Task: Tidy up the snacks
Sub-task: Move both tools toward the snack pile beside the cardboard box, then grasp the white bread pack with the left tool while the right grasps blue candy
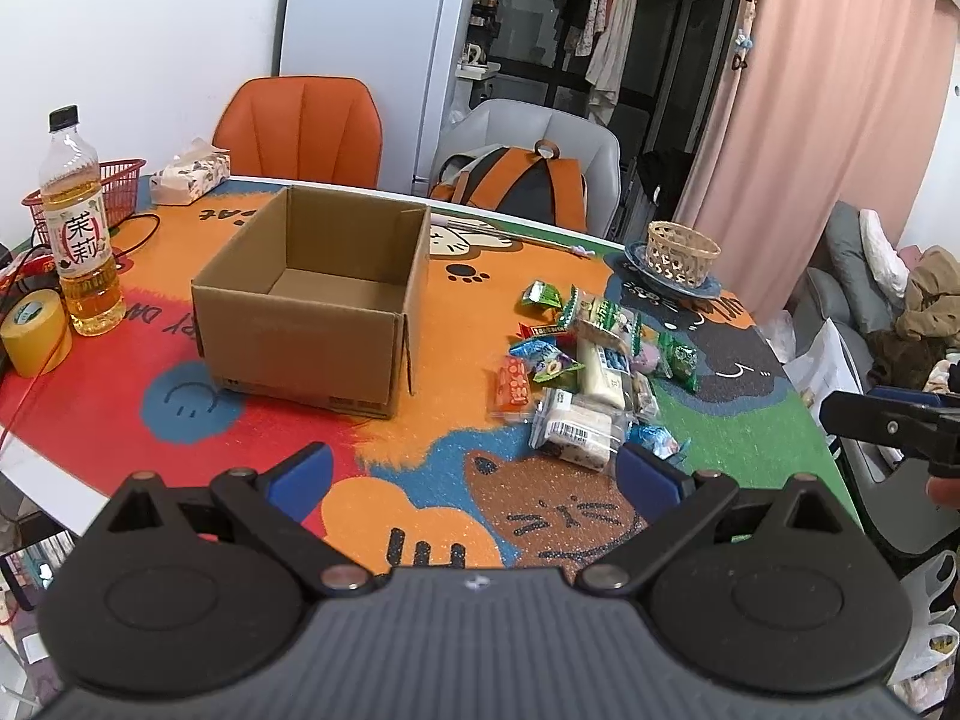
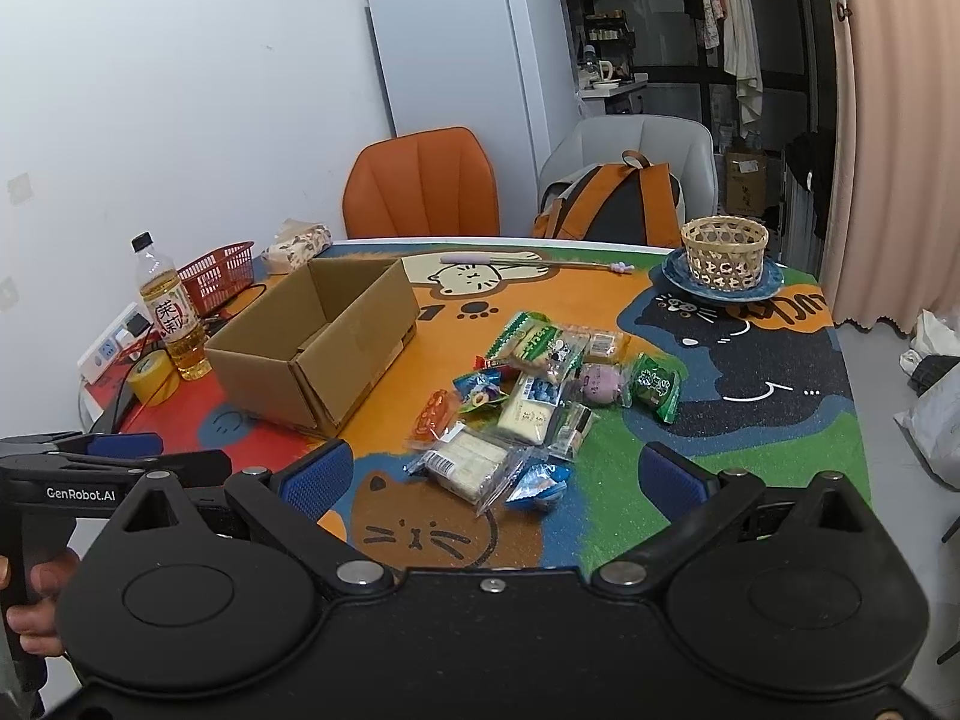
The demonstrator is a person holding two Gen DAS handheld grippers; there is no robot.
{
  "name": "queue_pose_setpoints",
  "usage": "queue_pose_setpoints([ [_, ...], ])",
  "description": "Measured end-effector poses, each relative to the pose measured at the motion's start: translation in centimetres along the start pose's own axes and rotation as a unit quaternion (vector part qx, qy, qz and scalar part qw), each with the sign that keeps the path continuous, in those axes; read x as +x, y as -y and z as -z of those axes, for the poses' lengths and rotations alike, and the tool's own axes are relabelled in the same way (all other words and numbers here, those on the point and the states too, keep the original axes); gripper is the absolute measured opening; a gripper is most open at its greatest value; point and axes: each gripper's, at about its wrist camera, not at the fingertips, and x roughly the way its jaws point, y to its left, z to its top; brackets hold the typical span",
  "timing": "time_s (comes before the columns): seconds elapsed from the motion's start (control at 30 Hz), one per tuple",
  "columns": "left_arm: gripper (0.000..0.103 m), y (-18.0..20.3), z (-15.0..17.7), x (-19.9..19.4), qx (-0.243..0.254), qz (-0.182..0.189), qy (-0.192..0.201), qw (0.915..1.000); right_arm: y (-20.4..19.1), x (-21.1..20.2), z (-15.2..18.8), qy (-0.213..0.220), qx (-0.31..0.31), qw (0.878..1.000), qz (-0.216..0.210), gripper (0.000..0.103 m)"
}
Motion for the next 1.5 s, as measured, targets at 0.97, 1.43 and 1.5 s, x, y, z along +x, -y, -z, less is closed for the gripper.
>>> queue_pose_setpoints([
  [0.97,0.1,0.7,0.6,3.8,0.009,0.006,-0.026,0.9996,1.1,3.1,1.5,-0.01,0.012,1.0,-0.006,0.103],
  [1.43,0.099,1.7,0.5,6.6,0.011,0.027,-0.019,0.9994,3.0,5.3,2.5,-0.005,0.033,0.999,-0.021,0.096],
  [1.5,0.098,1.9,0.5,7.0,0.013,0.035,-0.018,0.9991,3.1,5.6,2.6,-0.005,0.034,0.999,-0.023,0.094],
])
